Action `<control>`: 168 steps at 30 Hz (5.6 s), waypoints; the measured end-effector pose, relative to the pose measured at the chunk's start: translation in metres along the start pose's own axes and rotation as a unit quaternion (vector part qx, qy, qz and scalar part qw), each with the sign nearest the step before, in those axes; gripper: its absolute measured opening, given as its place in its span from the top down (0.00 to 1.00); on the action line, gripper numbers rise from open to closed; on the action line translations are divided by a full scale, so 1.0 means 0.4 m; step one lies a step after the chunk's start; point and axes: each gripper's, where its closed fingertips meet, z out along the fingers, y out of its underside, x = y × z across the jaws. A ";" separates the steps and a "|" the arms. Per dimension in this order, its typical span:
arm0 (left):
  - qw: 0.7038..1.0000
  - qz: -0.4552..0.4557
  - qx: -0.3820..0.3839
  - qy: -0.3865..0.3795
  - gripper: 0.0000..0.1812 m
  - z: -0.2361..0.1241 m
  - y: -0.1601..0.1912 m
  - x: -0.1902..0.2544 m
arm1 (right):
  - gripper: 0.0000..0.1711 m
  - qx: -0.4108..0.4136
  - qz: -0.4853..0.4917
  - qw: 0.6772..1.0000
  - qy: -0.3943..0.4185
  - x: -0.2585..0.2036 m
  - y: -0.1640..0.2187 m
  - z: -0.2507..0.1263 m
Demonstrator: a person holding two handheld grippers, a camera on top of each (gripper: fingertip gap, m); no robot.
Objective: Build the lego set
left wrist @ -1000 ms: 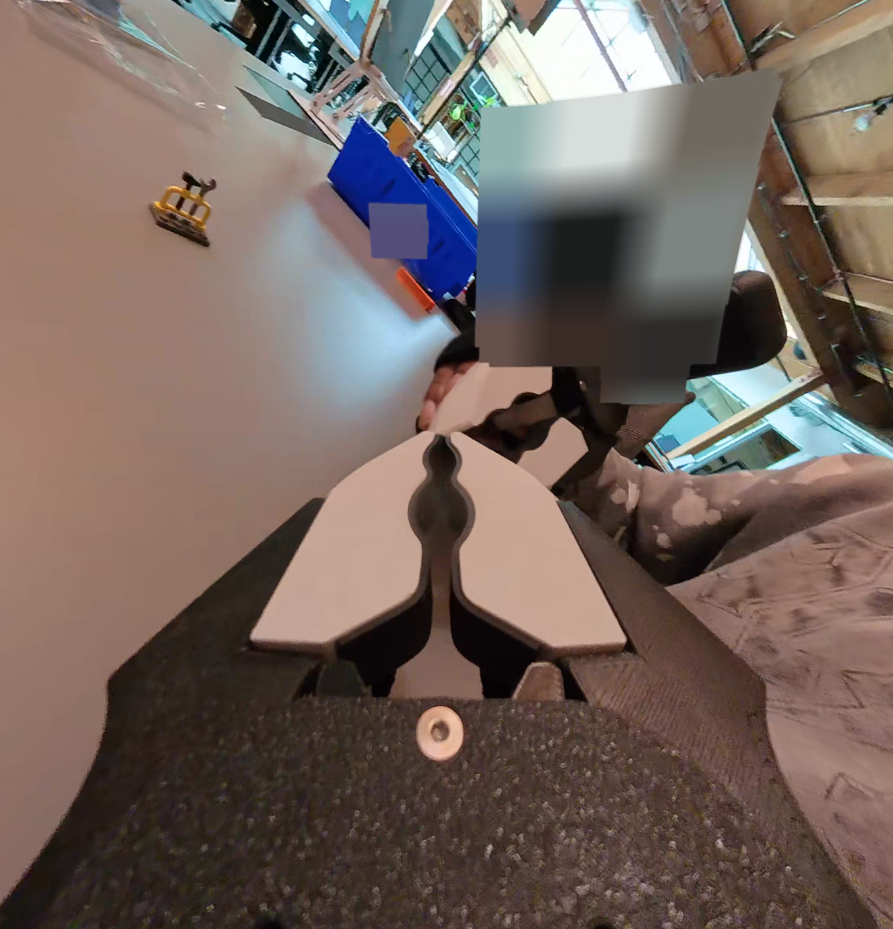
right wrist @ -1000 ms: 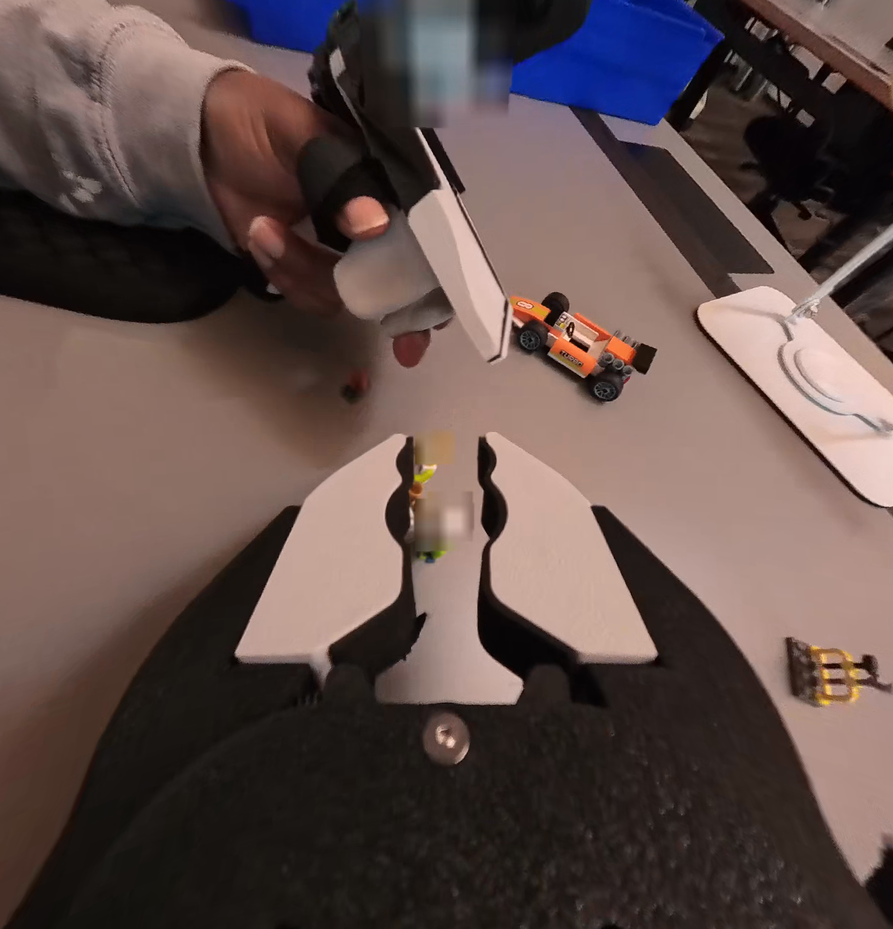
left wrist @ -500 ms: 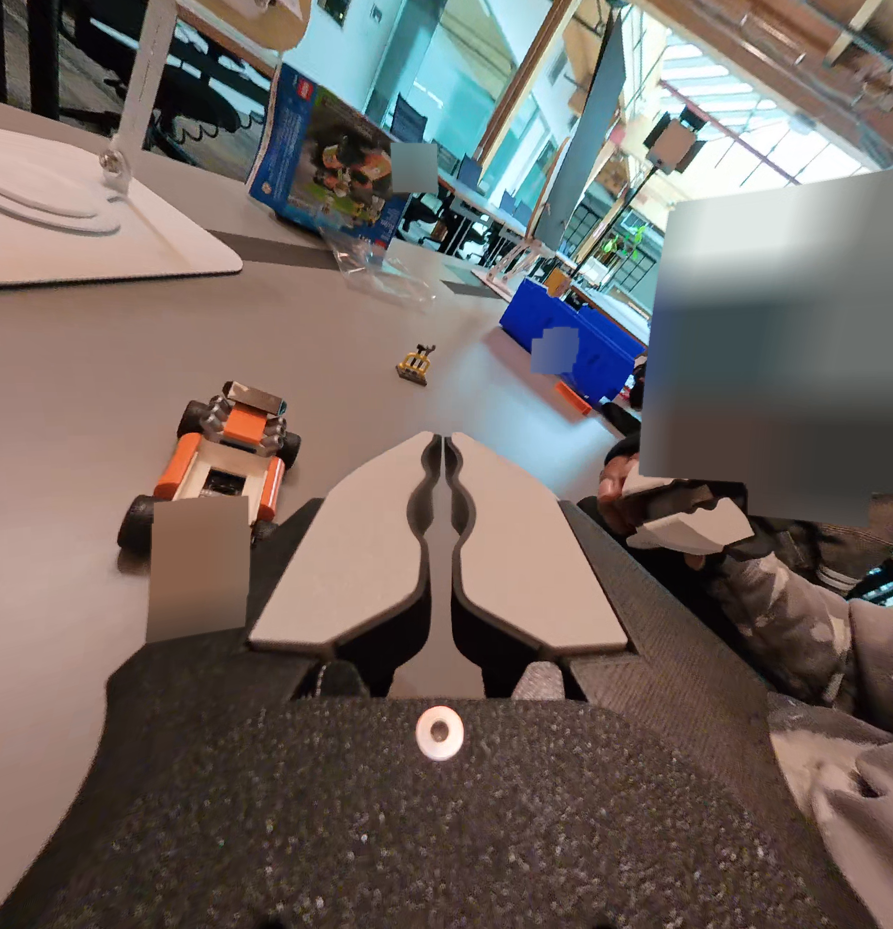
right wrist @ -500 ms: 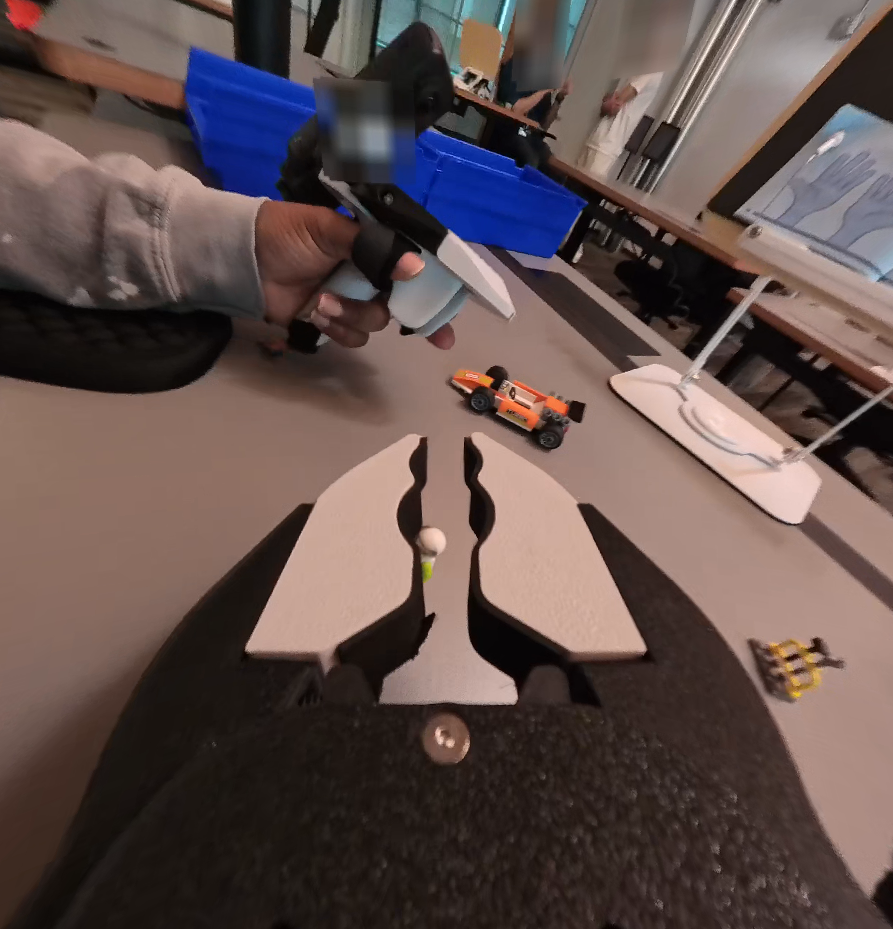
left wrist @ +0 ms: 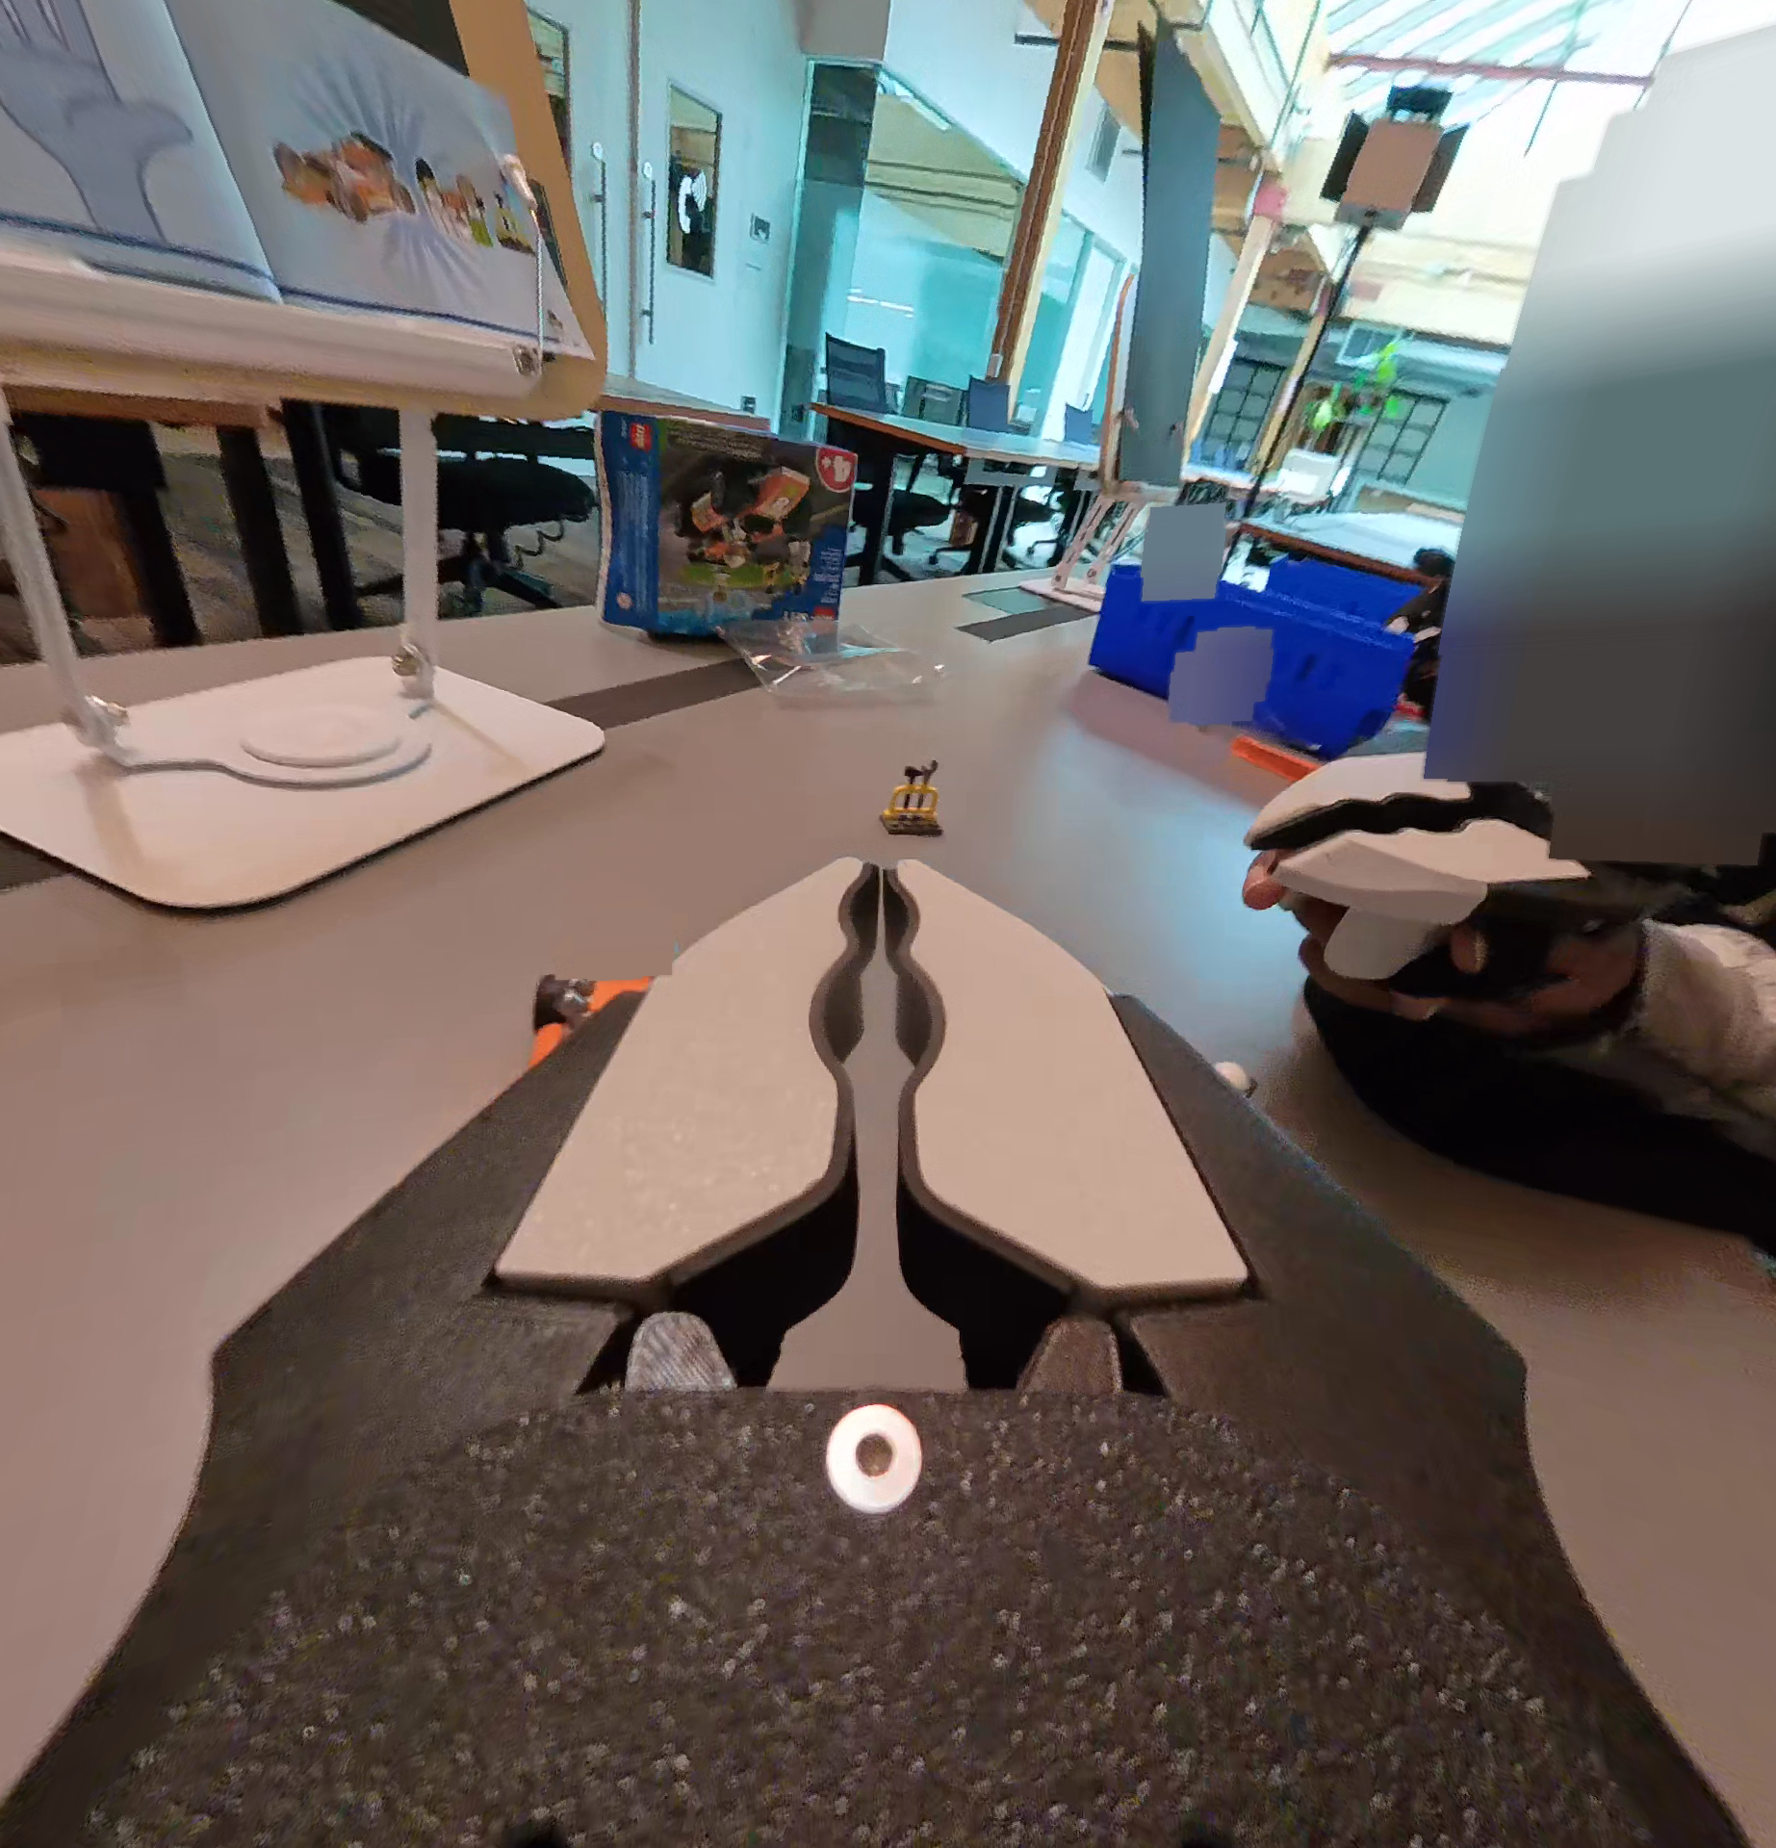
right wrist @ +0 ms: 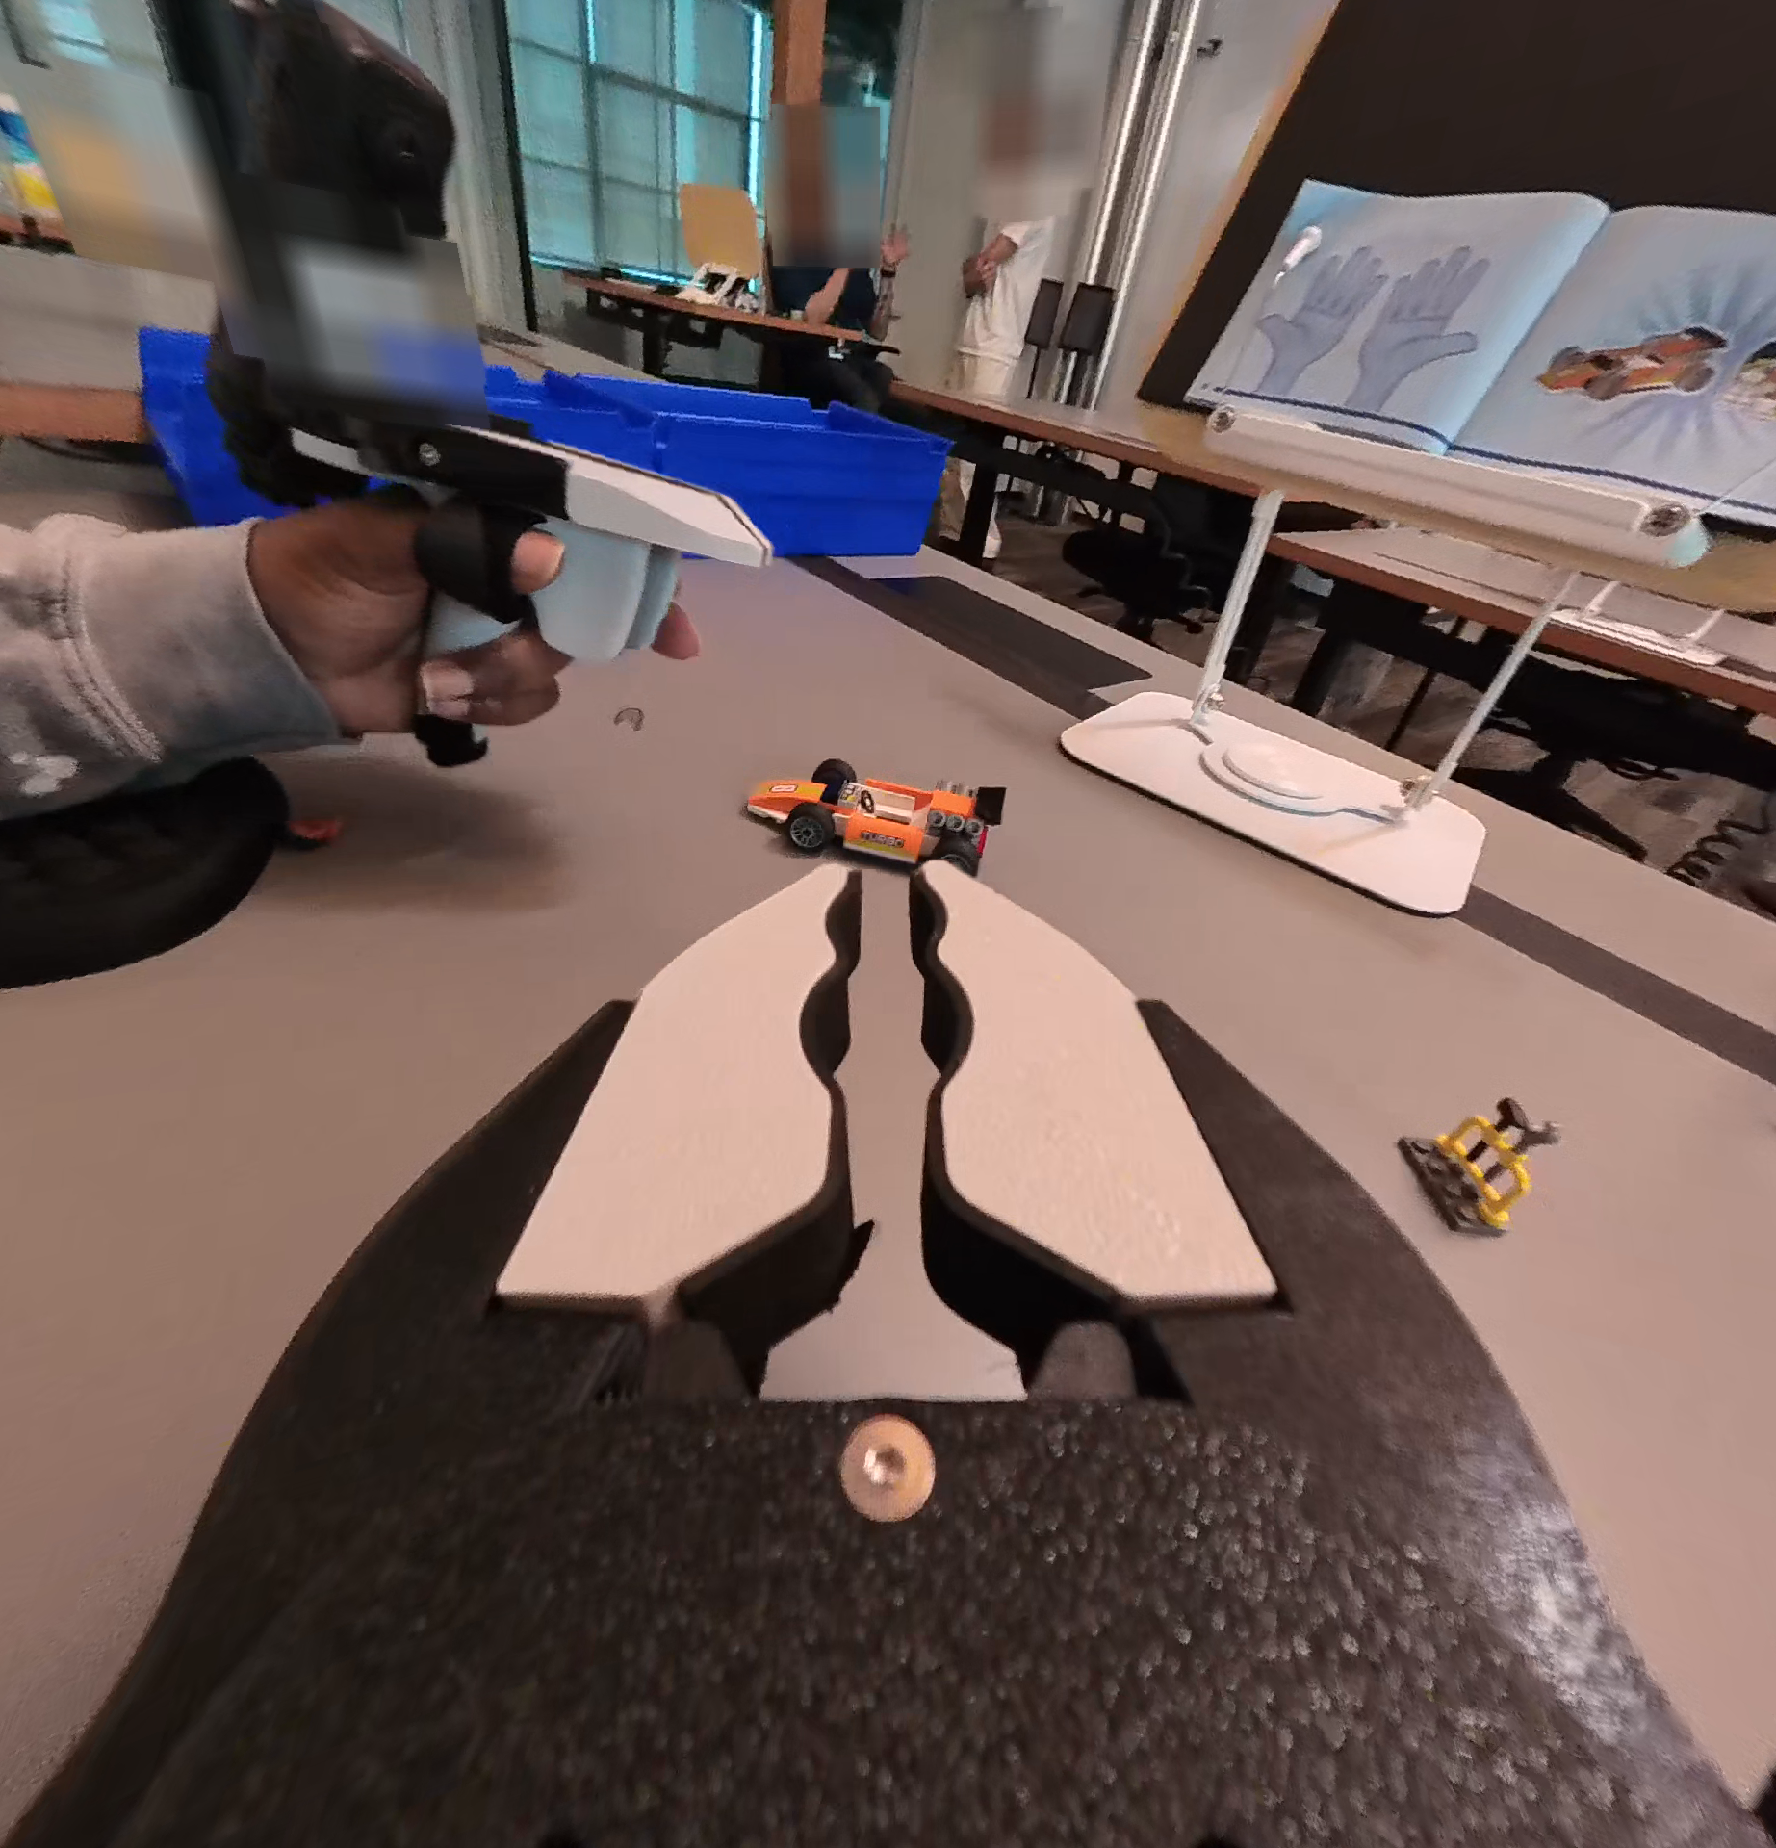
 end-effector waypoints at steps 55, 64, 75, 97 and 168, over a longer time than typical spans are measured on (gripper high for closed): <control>0.826 -0.405 -0.004 0.391 0.98 -0.002 -0.073 0.345 | 0.90 0.091 -0.082 0.989 -0.082 -0.158 -0.175 -0.032; 0.779 -0.444 -0.014 0.443 0.98 0.037 -0.049 0.400 | 0.88 0.090 -0.146 0.981 -0.095 -0.157 -0.194 -0.039; 0.774 -0.455 0.009 0.441 0.98 0.014 -0.063 0.374 | 0.89 0.047 -0.190 0.975 -0.100 -0.170 -0.204 -0.007; 0.854 -0.390 -0.053 0.340 0.93 0.028 -0.005 0.319 | 0.89 -0.083 -0.229 0.961 -0.130 -0.156 -0.131 0.056; 0.921 0.127 -0.327 0.167 0.95 0.067 0.328 0.216 | 0.89 -0.442 -0.078 0.787 -0.423 -0.144 0.140 0.077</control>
